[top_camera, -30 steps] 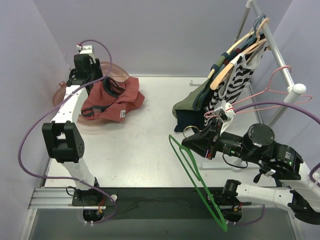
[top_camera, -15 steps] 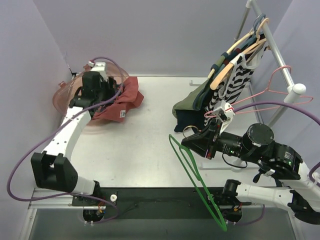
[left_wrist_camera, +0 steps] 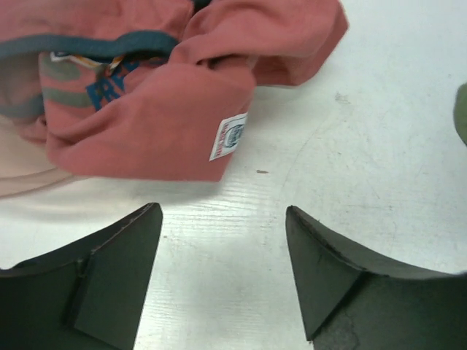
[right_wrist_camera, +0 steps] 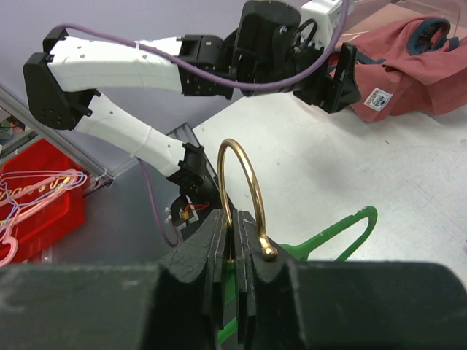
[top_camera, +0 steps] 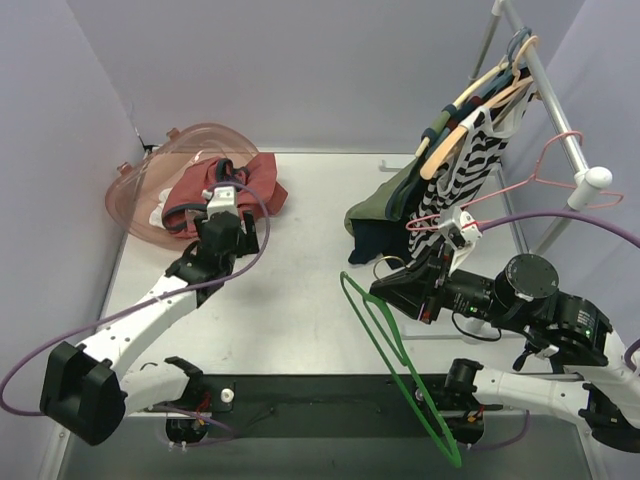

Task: Remove the tank top from the hanger
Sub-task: Place the tank top in the bin.

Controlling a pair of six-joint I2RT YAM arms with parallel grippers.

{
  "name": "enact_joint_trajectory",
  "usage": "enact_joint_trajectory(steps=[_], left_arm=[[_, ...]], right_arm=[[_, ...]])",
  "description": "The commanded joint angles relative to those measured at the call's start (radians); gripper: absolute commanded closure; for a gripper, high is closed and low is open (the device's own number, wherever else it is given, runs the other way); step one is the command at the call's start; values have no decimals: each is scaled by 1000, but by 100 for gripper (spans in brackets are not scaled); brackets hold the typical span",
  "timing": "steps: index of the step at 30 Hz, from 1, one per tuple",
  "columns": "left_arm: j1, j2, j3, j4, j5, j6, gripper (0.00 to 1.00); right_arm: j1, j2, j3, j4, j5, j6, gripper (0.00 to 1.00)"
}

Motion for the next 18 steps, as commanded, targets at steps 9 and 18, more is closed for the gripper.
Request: enact_joint_trajectory(steps=[9, 18], left_arm=[[4, 110, -152, 520, -220, -130, 12], [4, 299, -92, 482, -298, -158, 11]], right_arm=[[10, -24, 32, 64, -11, 28, 100], [9, -18, 47, 50, 6, 7, 100]])
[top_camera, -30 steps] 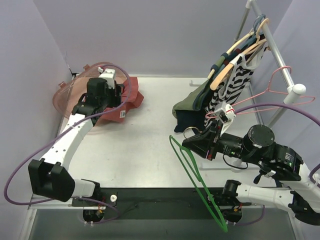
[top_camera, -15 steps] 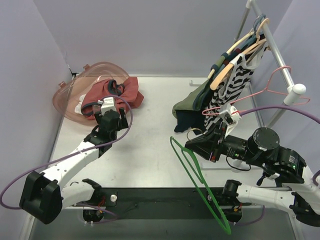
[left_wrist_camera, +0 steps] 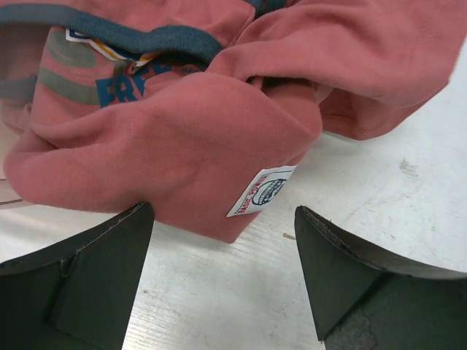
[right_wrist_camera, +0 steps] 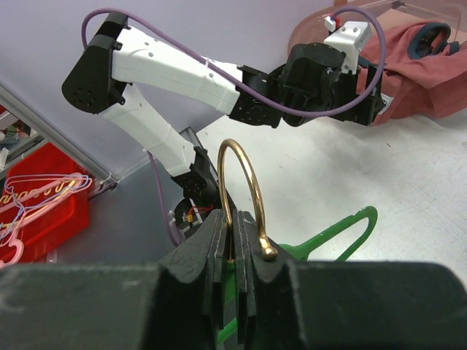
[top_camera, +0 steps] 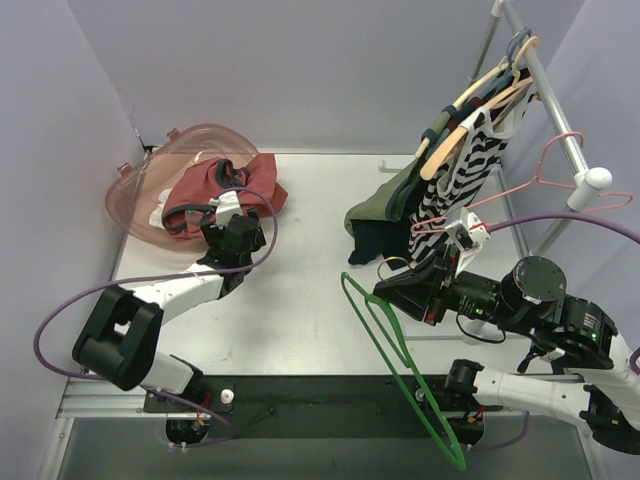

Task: Remove the tank top from the hanger
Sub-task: Place the tank top in the bin.

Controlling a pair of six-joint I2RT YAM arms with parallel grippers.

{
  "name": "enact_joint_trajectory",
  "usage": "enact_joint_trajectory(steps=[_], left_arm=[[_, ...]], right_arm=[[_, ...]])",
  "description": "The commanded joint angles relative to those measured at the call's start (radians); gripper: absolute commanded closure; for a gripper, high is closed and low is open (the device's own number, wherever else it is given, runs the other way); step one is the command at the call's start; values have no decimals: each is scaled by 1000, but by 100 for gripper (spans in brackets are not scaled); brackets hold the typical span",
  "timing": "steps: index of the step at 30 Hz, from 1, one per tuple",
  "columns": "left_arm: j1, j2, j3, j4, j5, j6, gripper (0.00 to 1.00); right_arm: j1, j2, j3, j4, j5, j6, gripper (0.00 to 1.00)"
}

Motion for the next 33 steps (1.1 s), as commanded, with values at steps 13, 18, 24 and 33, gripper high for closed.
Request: enact_joint_trajectory(steps=[13, 18, 24, 33], left_arm=[[-2, 201, 116, 103, -114, -16, 28], [-7, 226, 139, 116, -123, 4, 49], [-30, 122, 127, 122, -62, 36, 99], [-32, -55, 220, 76, -4, 122, 100]], right_arm=[[9, 44, 64, 54, 14, -28, 100], [9, 58, 82, 59, 12, -33, 100], [9, 67, 82, 59, 17, -36, 100], [9, 78, 76, 76, 12, -36, 100]])
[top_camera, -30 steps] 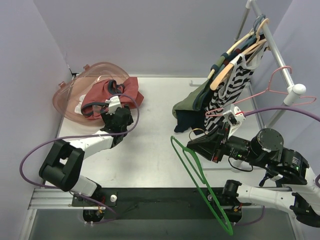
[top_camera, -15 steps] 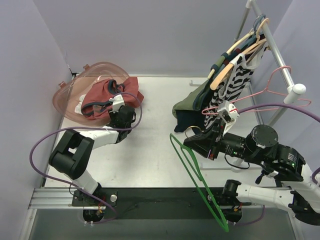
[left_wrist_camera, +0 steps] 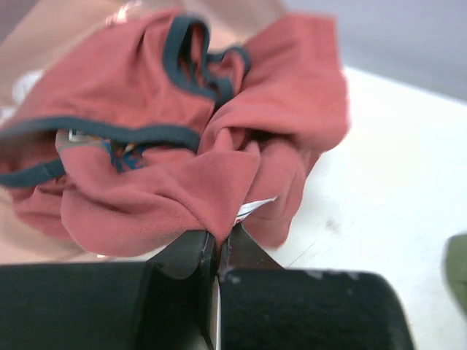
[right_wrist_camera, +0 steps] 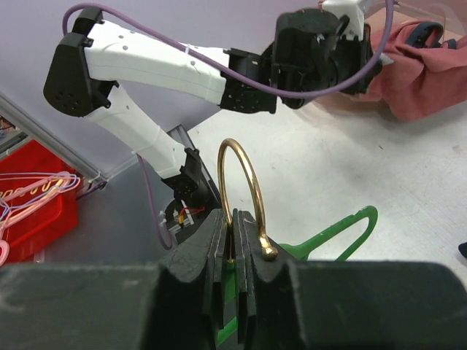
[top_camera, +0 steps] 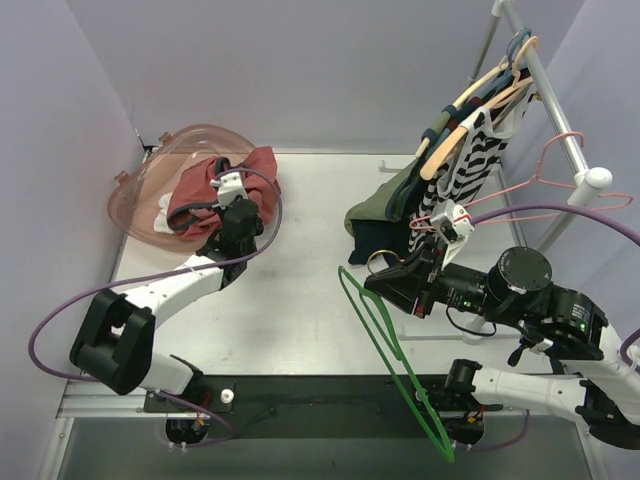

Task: Remove the tank top from the hanger
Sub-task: Place the tank top in the bin.

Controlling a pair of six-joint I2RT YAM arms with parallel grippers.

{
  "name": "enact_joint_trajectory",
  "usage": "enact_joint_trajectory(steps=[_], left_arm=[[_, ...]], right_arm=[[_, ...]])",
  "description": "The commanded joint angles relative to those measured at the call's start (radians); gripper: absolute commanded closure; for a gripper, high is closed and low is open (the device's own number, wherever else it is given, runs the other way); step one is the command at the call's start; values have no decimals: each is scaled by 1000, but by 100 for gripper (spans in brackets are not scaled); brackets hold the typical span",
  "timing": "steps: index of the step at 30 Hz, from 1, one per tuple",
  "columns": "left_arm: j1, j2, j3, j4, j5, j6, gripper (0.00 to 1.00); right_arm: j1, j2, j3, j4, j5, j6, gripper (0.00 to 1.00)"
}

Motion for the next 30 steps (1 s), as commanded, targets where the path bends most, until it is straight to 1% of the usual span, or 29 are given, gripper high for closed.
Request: enact_joint_trajectory(steps=[1, 5, 8, 9, 11, 12, 13, 15, 16, 20, 23, 24, 25, 28, 30], left_arm=[[0, -74, 122, 27, 35, 82, 100], [41, -61, 234, -1, 46, 121, 100], [113, -41, 277, -25, 78, 125, 100], [159, -33, 302, -32, 83, 129, 100], [208, -10, 331, -55, 95, 132, 100], [261, -2, 366, -65, 121, 133, 100], [283, 7, 383, -94, 130, 133, 100], [323, 35, 431, -124, 132, 135, 100], [355, 39, 440, -139, 131, 147, 100], [426, 76, 465, -171, 95, 168, 100], [504, 123, 491, -240, 31, 127, 100], [517, 139, 500, -263, 26, 85, 100], [574, 165, 517, -323, 23, 63, 100], [630, 211, 540, -391, -3, 14, 100], [641, 234, 547, -423, -36, -8, 100]], right_arm=[[7, 9, 31, 77, 4, -6, 100], [9, 9, 36, 76, 2, -1, 100], [9, 4, 37, 77, 8, 2, 100], [9, 5, 40, 77, 10, 3, 100], [9, 9, 50, 73, 10, 3, 100], [9, 16, 56, 71, 10, 3, 100], [9, 21, 59, 68, 10, 2, 100], [9, 33, 69, 60, 13, 2, 100], [9, 36, 73, 60, 14, 2, 100], [9, 51, 89, 59, 20, 5, 100], [9, 61, 96, 60, 20, 5, 100], [9, 64, 97, 60, 23, 8, 100], [9, 65, 97, 57, 23, 8, 100], [9, 73, 102, 57, 27, 12, 100], [9, 81, 111, 56, 28, 14, 100]])
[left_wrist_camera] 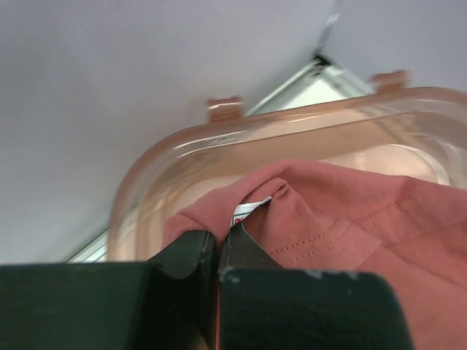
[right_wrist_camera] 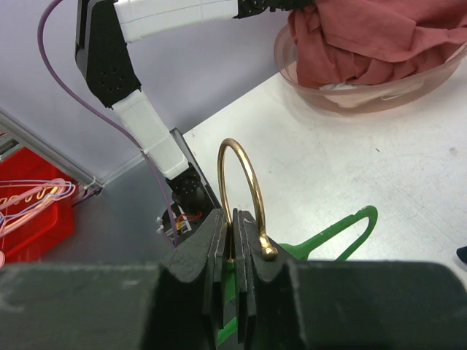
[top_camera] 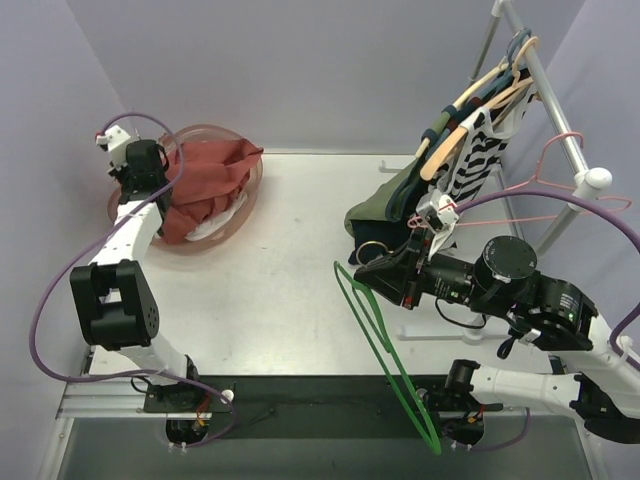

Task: Remove the tank top from the hanger
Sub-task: Place the tank top in the bin, then place the hanger at the clothesline.

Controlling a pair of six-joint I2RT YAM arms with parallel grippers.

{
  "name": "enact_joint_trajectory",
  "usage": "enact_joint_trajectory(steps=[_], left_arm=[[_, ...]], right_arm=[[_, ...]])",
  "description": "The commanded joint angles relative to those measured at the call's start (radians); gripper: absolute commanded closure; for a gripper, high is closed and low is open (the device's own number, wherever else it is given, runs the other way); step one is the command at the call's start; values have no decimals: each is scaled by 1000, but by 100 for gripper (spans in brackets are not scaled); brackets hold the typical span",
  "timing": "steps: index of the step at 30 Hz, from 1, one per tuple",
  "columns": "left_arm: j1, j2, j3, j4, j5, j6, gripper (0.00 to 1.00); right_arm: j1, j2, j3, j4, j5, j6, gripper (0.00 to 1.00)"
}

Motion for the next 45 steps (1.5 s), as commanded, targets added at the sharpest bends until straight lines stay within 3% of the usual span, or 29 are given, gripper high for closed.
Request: enact_joint_trajectory(steps=[1, 5, 7, 9, 10, 13, 18, 21, 23, 37, 45], left_arm=[[47, 43, 72, -120, -107, -78, 100], [53, 52, 78, -97, -19, -53, 100], [52, 55, 92, -121, 80, -37, 78], [50, 37, 104, -153, 144, -30, 46], [49, 25, 101, -158, 209, -22, 35], [38, -35, 75, -161, 340, 9, 20], [32, -127, 83, -248, 539, -46, 19], [15, -153, 118, -356, 752, -7, 19], [-17, -182, 114, -393, 814, 36, 19], [-252, -603, -172, -308, 1340, -10, 20], [-287, -784, -227, -339, 1537, -26, 20]], right_arm=[[9, 16, 53, 56, 12, 9, 100], [9, 36, 59, 56, 16, 6, 100], [9, 42, 56, 56, 25, 7, 100], [9, 50, 56, 56, 35, 4, 100], [9, 54, 55, 56, 55, 4, 100], [9, 61, 53, 56, 94, 1, 100], [9, 84, 56, 56, 206, 10, 100], [9, 107, 58, 56, 290, 15, 100], [9, 130, 56, 56, 339, 10, 100], [9, 402, 136, 156, 761, -5, 100], [-7, 539, 194, 180, 850, -33, 100]])
